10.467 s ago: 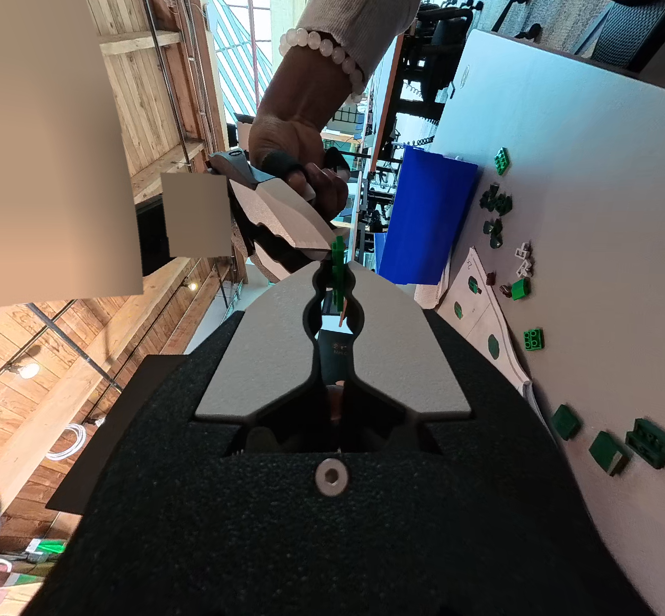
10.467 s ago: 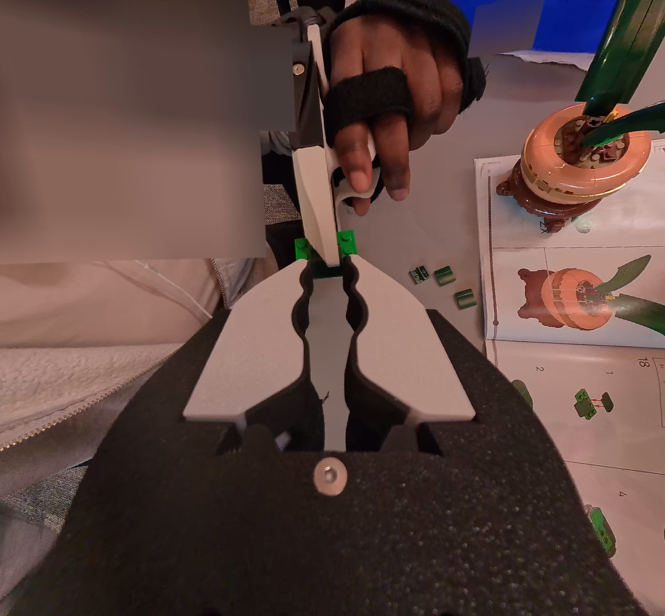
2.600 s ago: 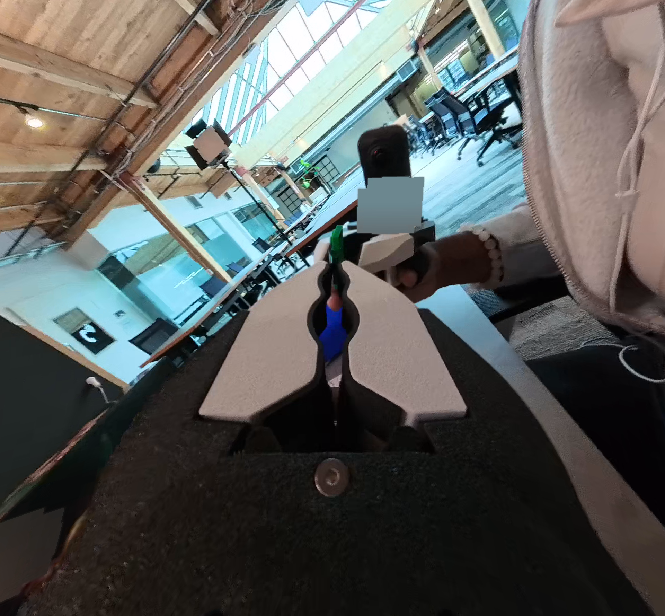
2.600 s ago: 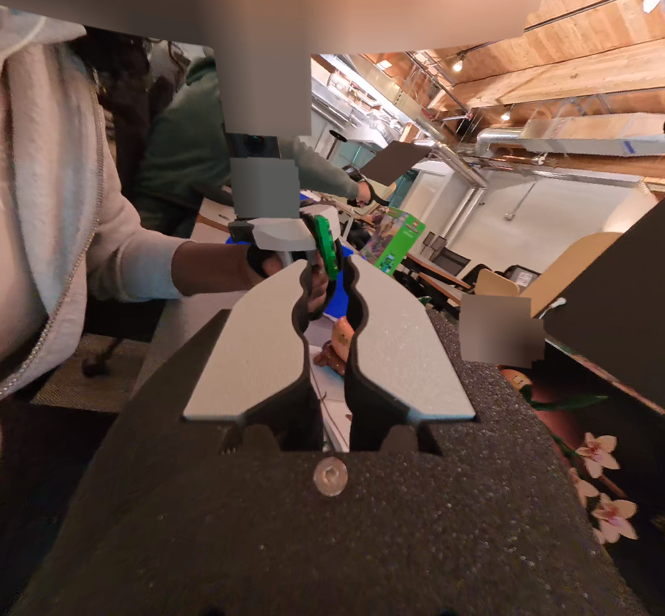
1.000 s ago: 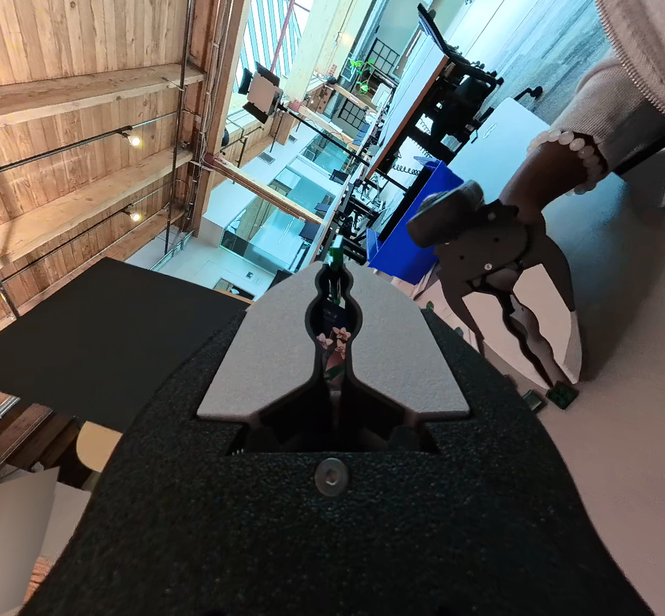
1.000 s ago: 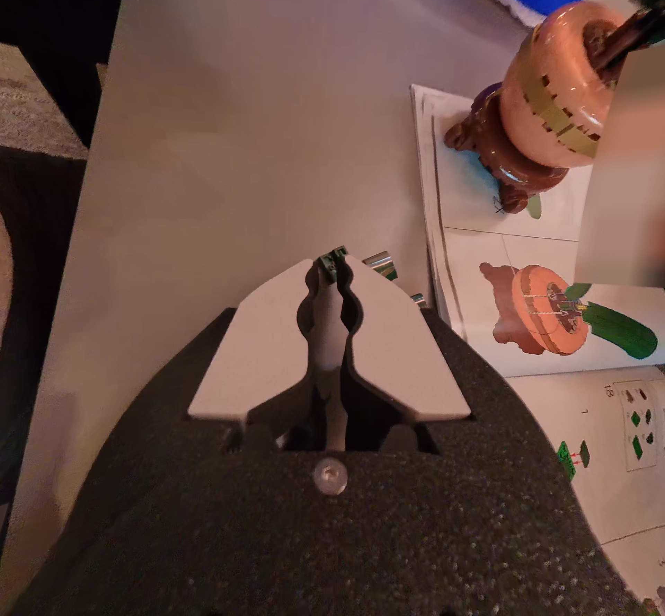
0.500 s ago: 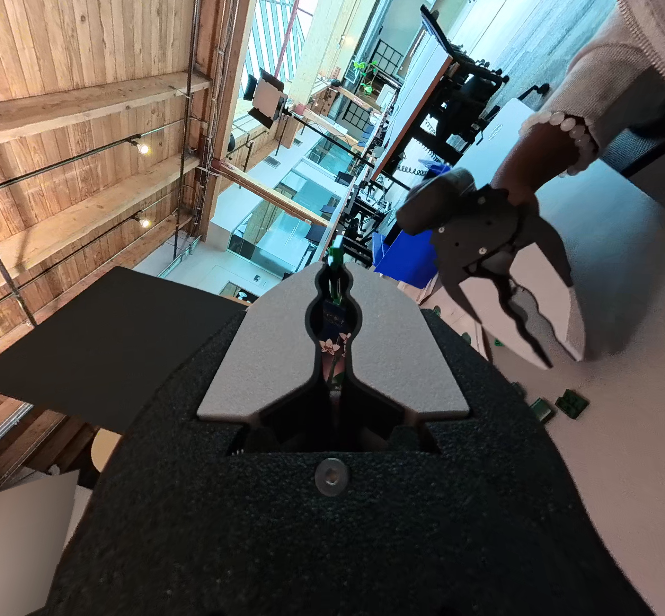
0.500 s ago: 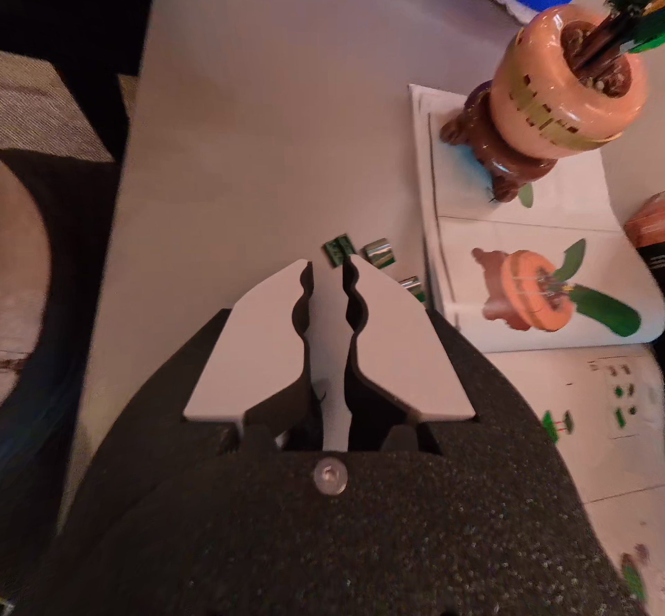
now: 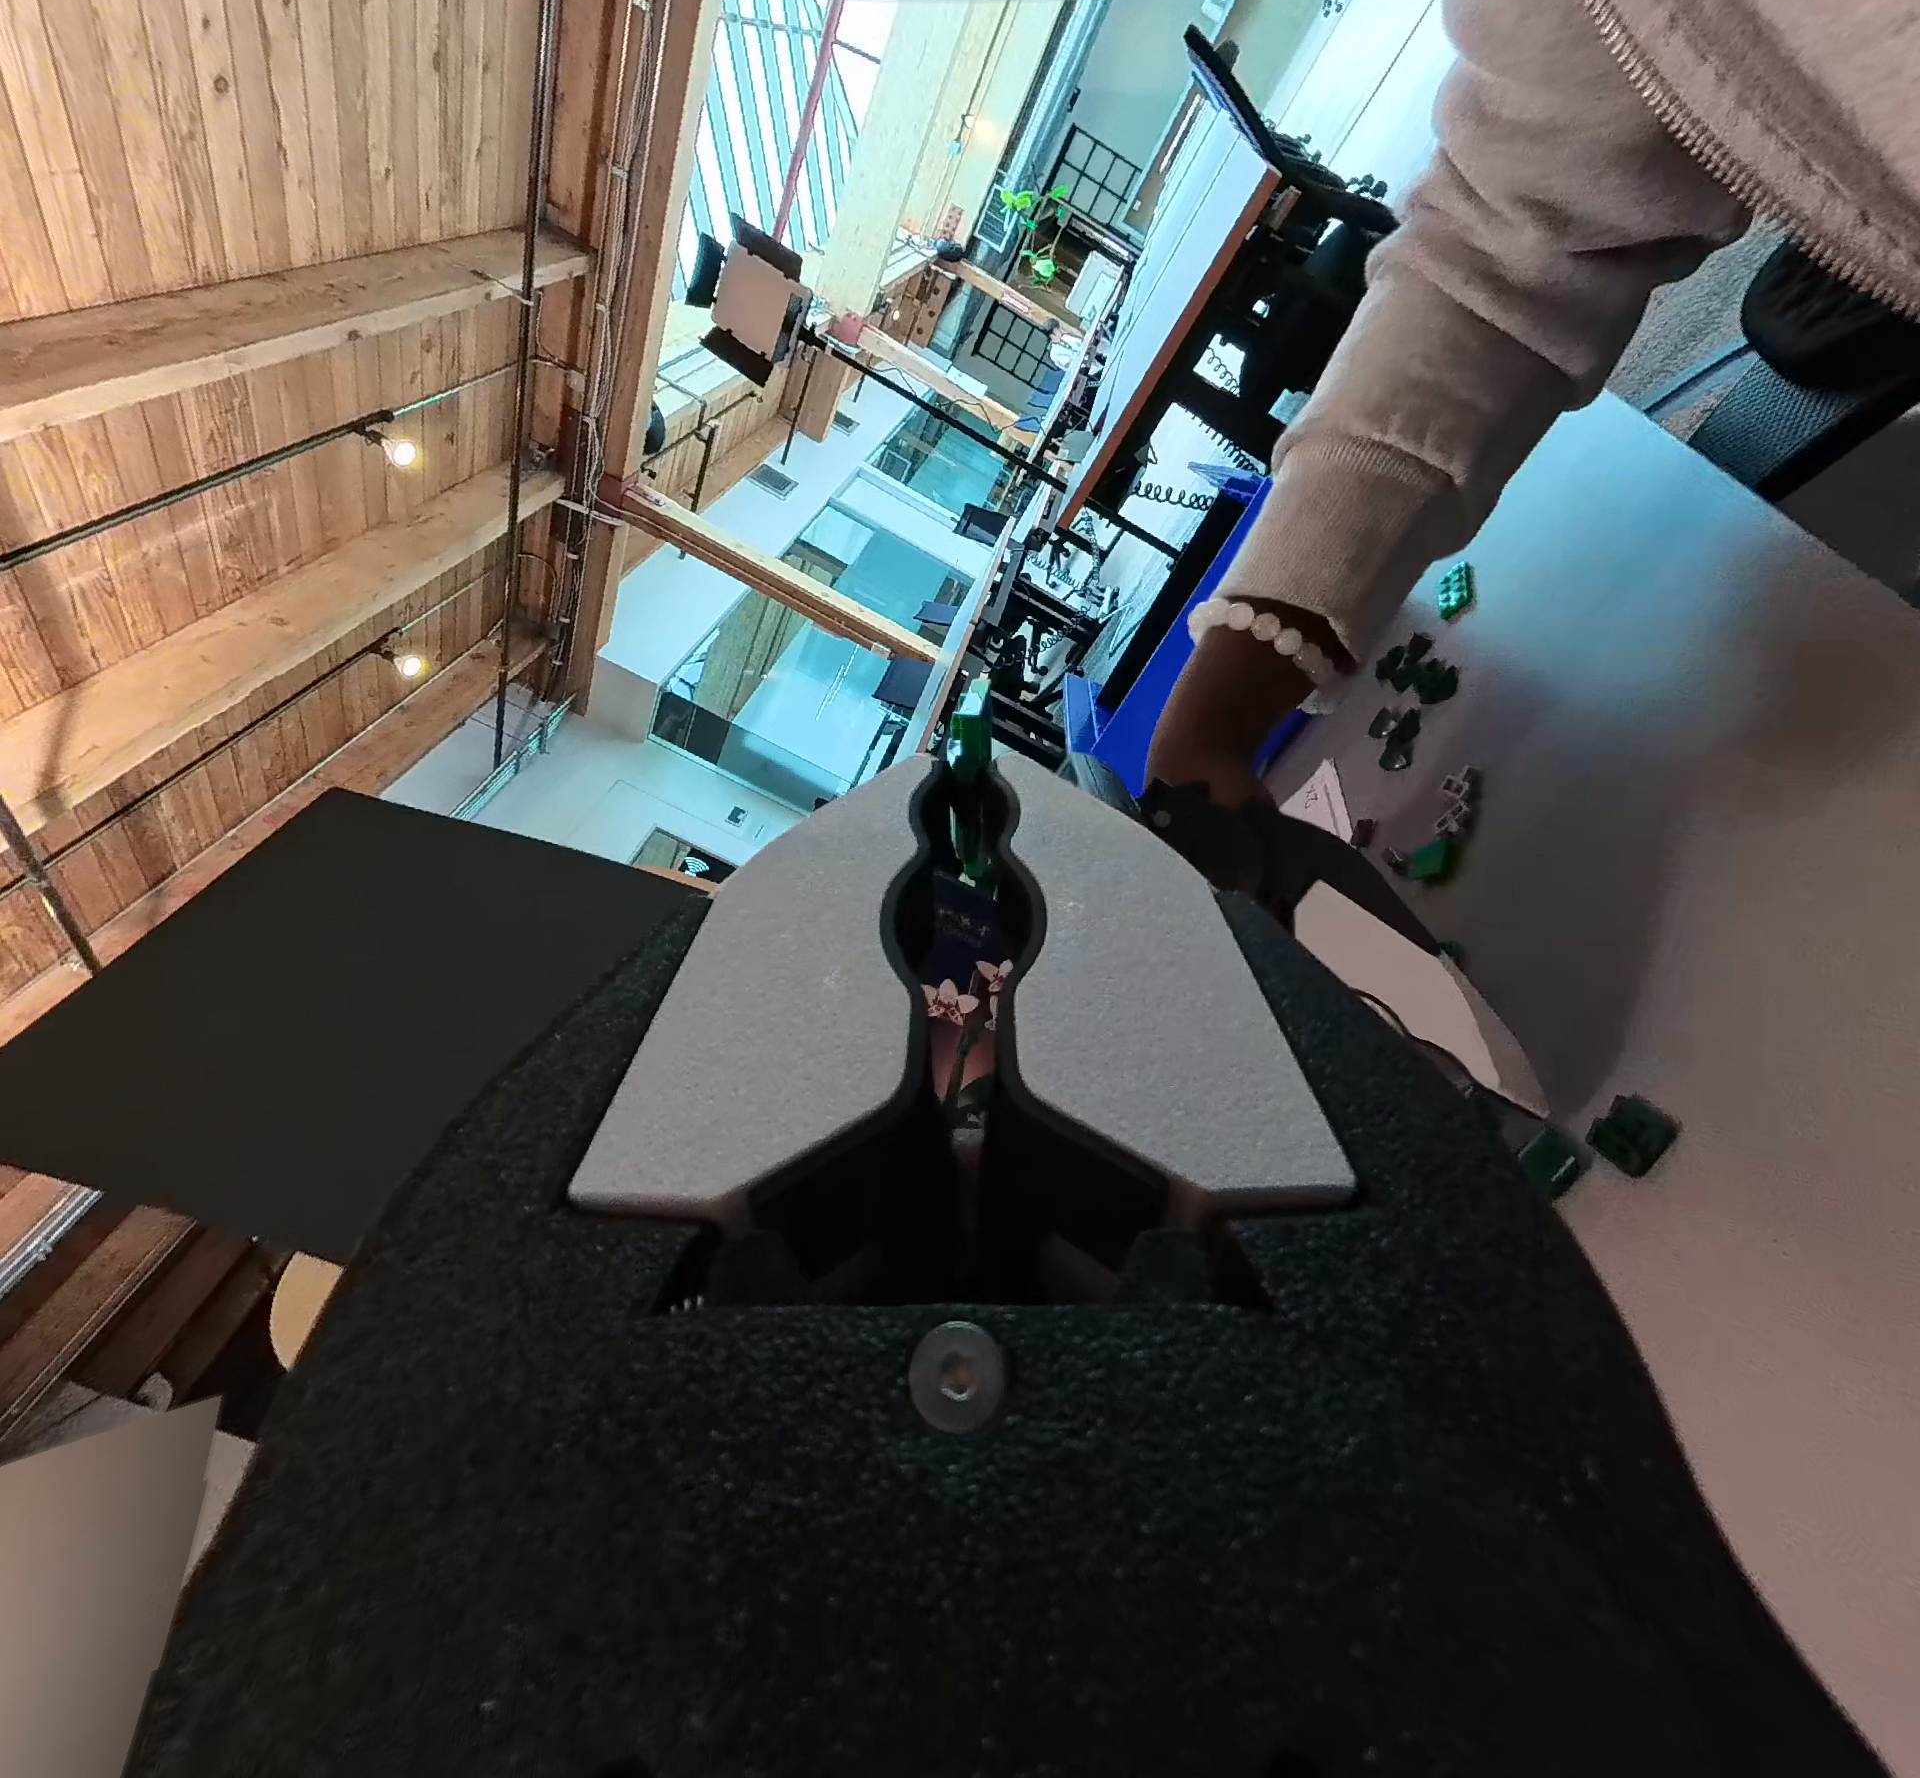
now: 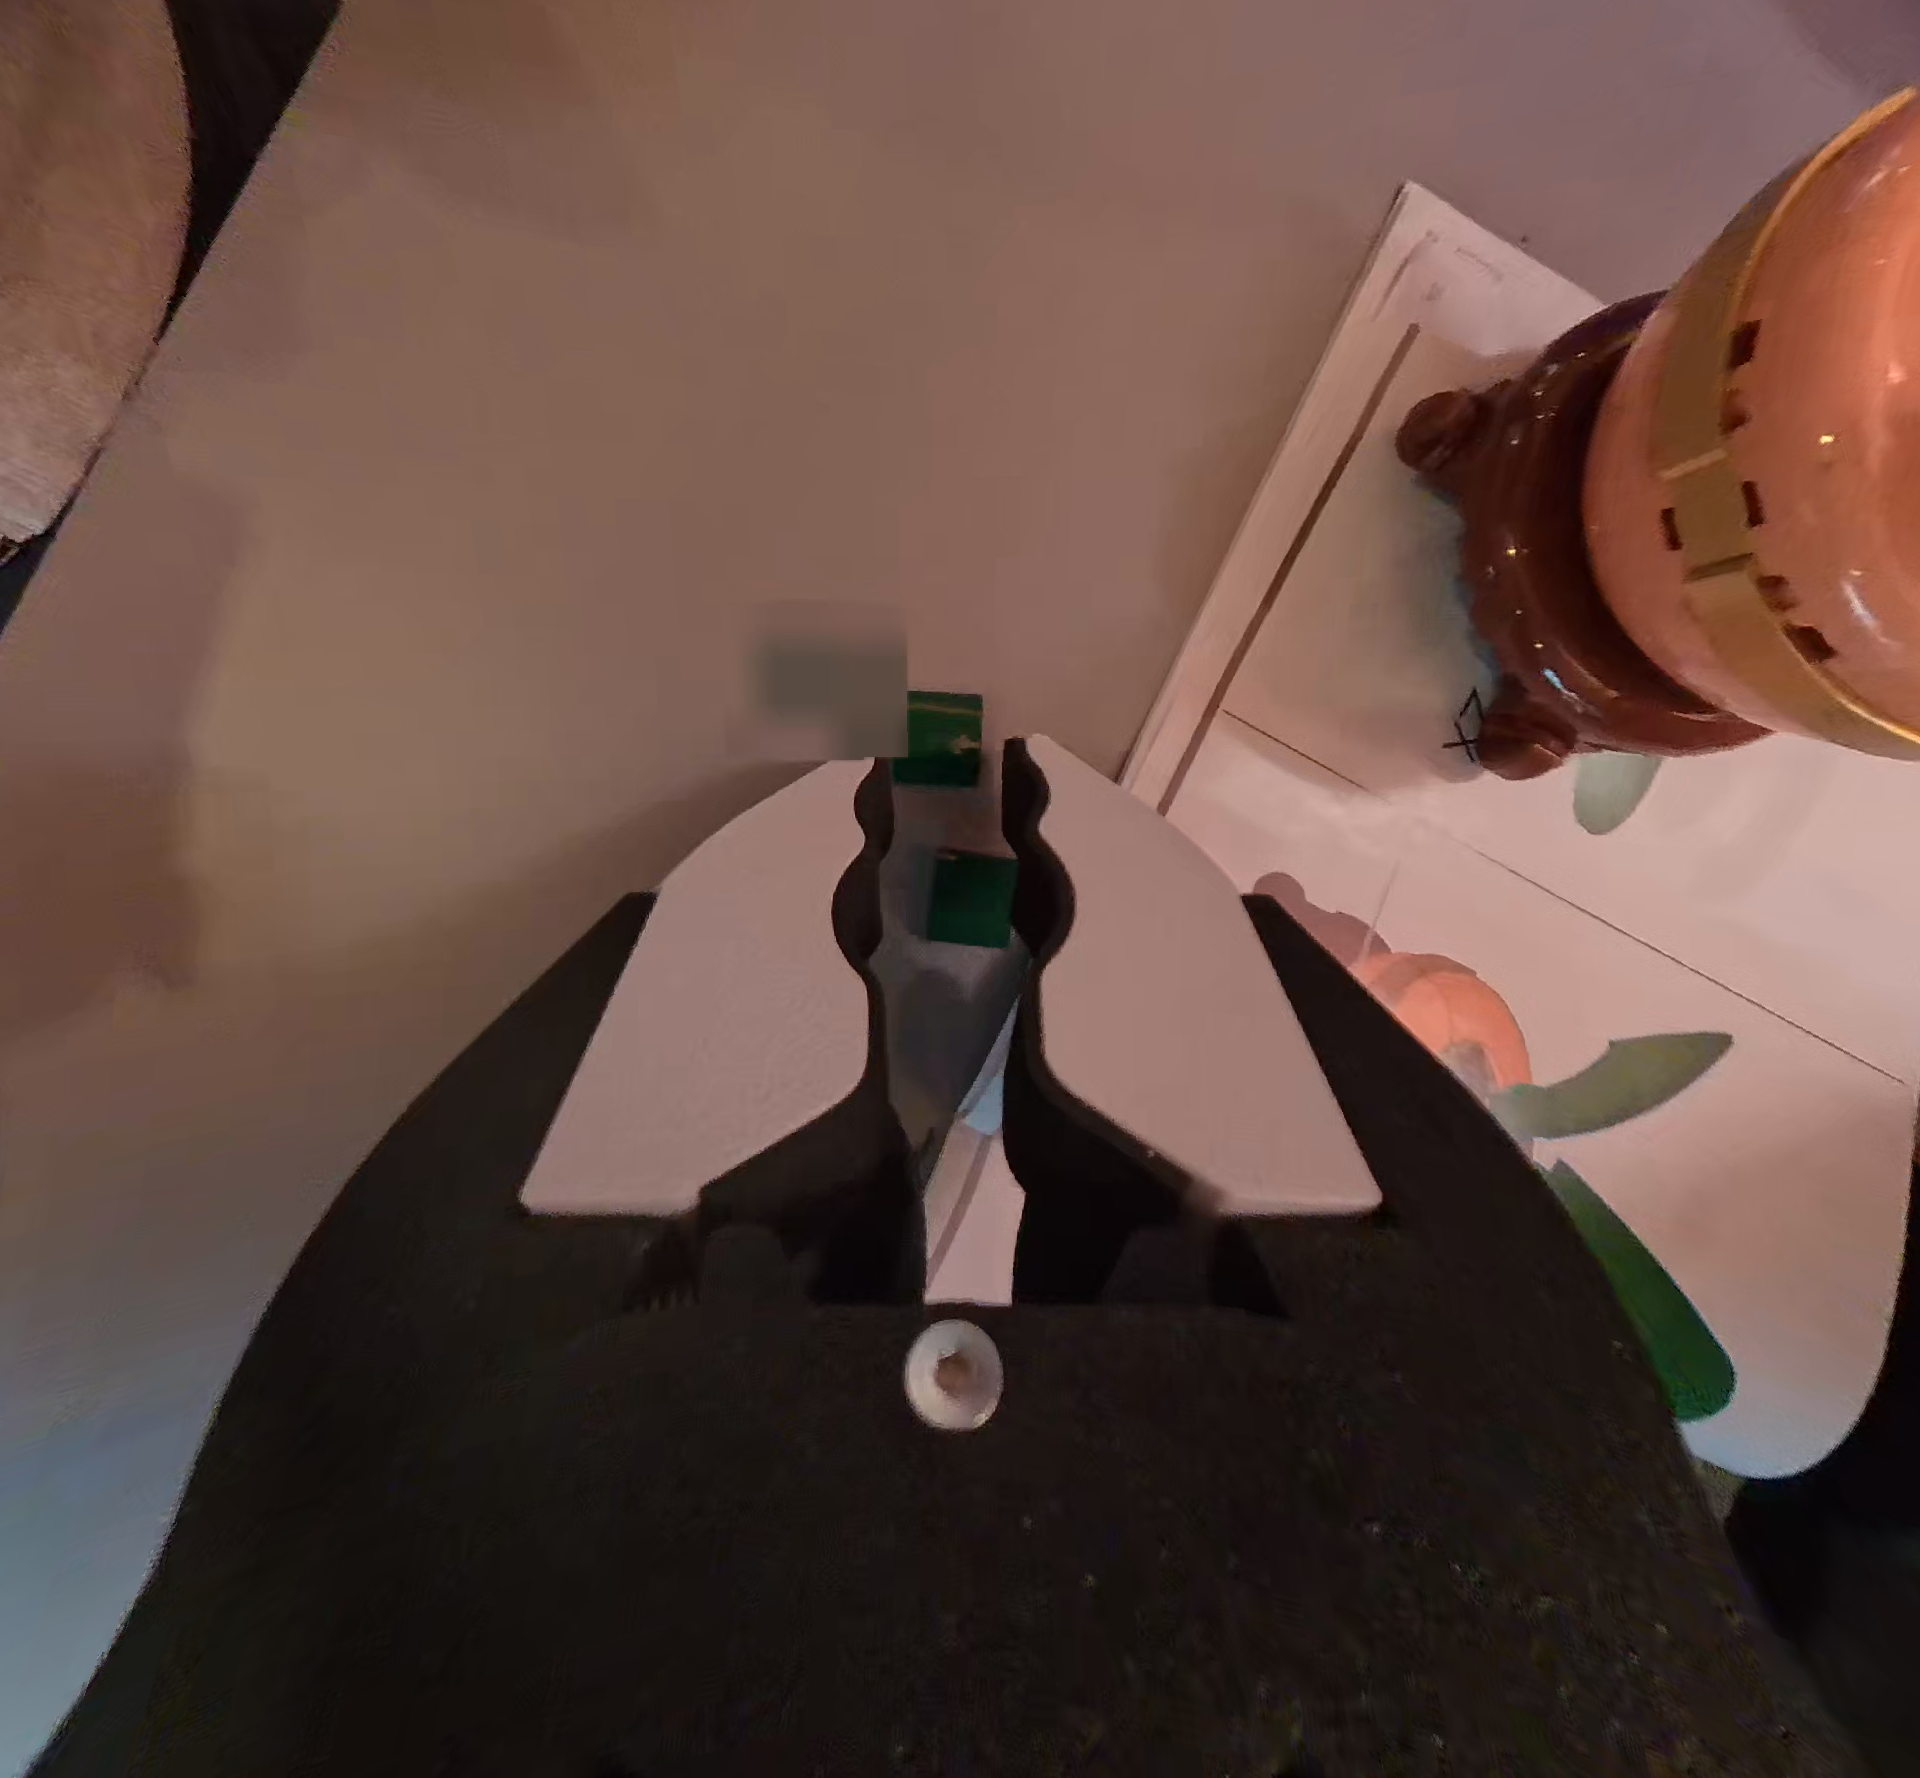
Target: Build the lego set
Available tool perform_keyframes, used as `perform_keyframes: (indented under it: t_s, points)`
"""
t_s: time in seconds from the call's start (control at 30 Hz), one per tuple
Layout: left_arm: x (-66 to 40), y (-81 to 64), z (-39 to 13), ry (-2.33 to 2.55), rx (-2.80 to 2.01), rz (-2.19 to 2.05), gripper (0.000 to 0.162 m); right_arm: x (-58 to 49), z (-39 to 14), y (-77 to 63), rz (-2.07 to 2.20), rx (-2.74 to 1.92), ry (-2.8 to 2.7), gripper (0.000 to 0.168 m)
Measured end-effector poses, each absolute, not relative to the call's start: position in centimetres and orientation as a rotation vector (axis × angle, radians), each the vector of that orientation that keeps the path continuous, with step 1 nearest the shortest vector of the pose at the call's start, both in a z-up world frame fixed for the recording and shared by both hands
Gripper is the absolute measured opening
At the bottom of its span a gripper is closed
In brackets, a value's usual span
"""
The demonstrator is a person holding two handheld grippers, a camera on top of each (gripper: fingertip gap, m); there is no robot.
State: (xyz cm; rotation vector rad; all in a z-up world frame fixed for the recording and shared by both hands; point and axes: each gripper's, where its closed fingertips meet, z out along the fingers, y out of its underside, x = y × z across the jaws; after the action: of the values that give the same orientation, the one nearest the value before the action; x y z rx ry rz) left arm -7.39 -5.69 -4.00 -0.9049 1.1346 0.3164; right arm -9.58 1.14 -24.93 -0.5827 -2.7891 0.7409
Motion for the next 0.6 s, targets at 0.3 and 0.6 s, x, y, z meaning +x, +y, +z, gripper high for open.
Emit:
perform_keyframes:
  t_s: [0.3, 0.6]
  points:
    - [-7.5, -5.4, -4.3, 1.137, -0.911, 0.308, 0.004, -7.9, -25.2, 1.1, 0.731, -0.493, -2.847, 0.015]
    - [-6.3, -5.0, -4.7, 1.161, -0.909, 0.292, 0.005, -1.2, -25.0, 0.9, 0.477, -0.235, -3.003, 0.017]
